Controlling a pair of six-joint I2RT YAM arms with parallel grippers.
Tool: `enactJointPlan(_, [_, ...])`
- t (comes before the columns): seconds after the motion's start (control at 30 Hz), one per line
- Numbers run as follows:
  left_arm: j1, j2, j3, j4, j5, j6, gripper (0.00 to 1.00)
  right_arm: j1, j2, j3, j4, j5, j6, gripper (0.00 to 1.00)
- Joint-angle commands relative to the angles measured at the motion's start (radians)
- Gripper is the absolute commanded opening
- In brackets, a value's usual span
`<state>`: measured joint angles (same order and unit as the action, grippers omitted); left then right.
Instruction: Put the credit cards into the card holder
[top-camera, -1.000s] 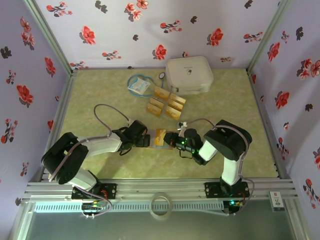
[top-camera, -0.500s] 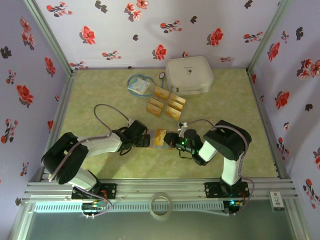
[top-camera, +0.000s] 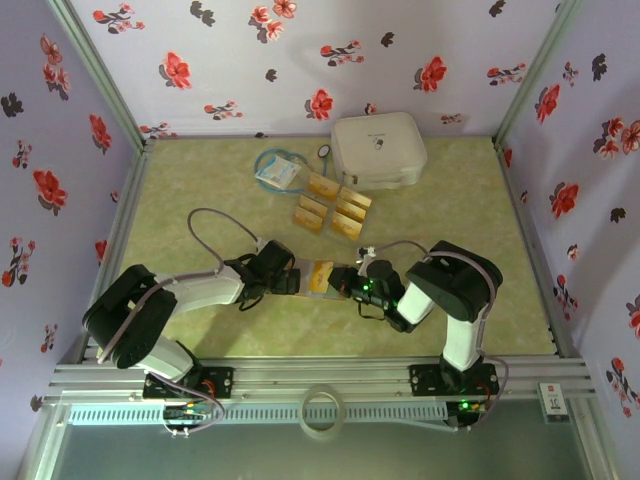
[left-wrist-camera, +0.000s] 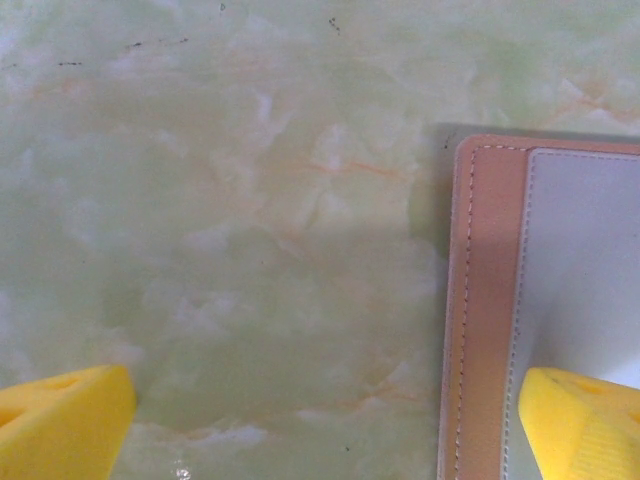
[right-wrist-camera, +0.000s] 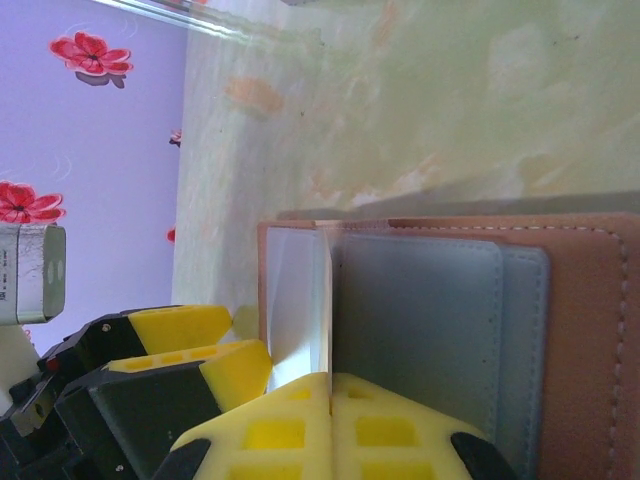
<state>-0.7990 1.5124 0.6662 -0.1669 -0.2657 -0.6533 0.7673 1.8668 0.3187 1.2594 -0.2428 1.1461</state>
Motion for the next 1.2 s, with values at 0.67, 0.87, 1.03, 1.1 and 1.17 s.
enactJointPlan(0.67, [-0.007, 0.039, -0.041, -0.062, 0.031, -0.035, 1.0, 0.028, 0.019, 0.017, -0.057, 0.001, 0.012, 0.0])
enactJointPlan(0.87, [-0.007, 0.036, -0.043, -0.059, 0.032, -0.037, 1.0, 0.029, 0.022, 0.024, -0.066, -0.002, 0.012, 0.0])
enactJointPlan(1.03, [-0.007, 0.038, -0.045, -0.059, 0.032, -0.037, 1.0, 0.029, 0.013, 0.025, -0.079, 0.003, 0.012, 0.1])
enactJointPlan(1.1, [-0.007, 0.038, -0.046, -0.058, 0.031, -0.036, 1.0, 0.029, 0.003, 0.022, -0.095, 0.008, 0.011, 0.14])
enactJointPlan(1.17, [-0.006, 0.037, -0.045, -0.057, 0.032, -0.037, 1.0, 0.029, -0.009, 0.024, -0.117, 0.013, 0.008, 0.19])
